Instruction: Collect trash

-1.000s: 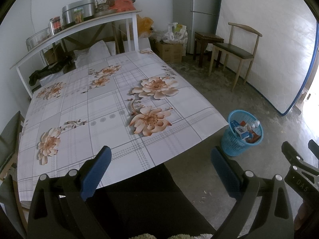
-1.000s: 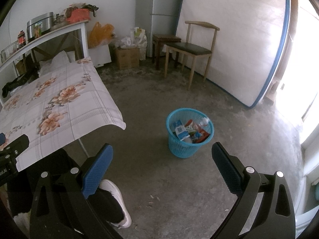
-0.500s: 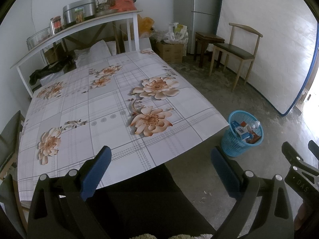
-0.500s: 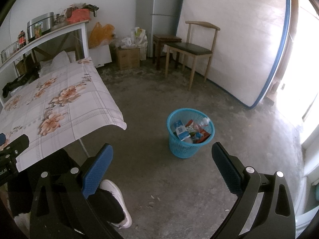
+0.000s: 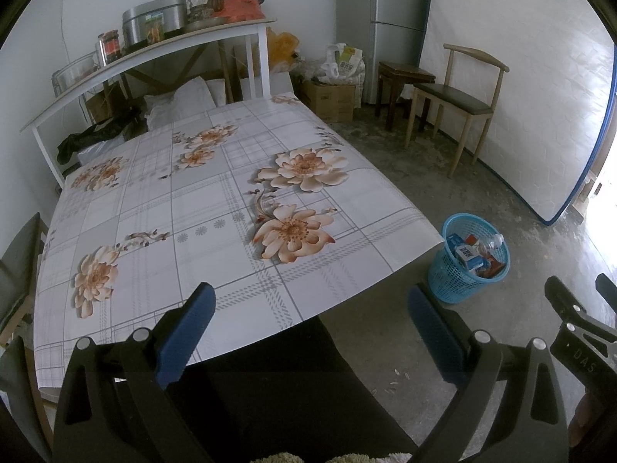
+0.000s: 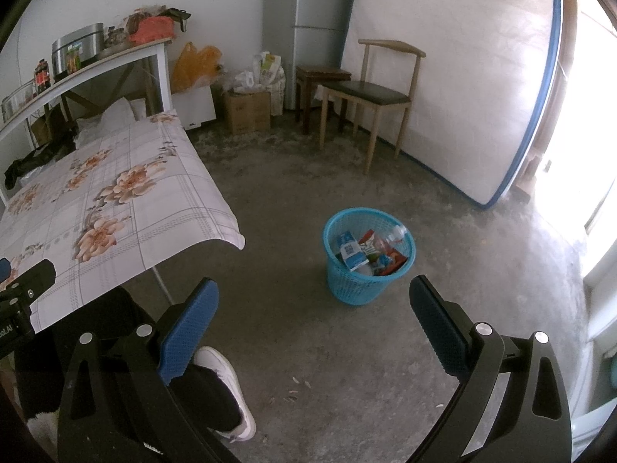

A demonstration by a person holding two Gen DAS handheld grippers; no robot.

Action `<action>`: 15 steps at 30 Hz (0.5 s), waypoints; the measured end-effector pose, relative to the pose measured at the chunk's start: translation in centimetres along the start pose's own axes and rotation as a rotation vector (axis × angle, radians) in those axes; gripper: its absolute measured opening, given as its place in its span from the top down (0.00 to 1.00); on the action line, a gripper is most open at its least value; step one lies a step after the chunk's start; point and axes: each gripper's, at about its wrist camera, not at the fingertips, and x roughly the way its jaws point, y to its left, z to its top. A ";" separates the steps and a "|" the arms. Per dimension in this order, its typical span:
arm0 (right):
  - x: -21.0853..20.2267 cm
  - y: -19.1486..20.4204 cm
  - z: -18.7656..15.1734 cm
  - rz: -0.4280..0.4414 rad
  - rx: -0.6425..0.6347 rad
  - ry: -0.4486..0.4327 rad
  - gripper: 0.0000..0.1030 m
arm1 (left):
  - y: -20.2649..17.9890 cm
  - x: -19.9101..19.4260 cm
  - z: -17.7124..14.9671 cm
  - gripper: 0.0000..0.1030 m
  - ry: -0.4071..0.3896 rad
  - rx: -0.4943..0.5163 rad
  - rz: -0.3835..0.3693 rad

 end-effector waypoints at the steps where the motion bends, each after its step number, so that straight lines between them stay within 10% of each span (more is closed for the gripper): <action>1: 0.0 0.0 0.0 0.000 0.000 0.000 0.08 | 0.0 0.0 0.0 0.05 0.001 -0.001 0.000; 15: 0.0 0.0 0.0 0.002 0.000 0.002 0.08 | 0.1 0.0 -0.1 0.05 0.002 -0.003 0.000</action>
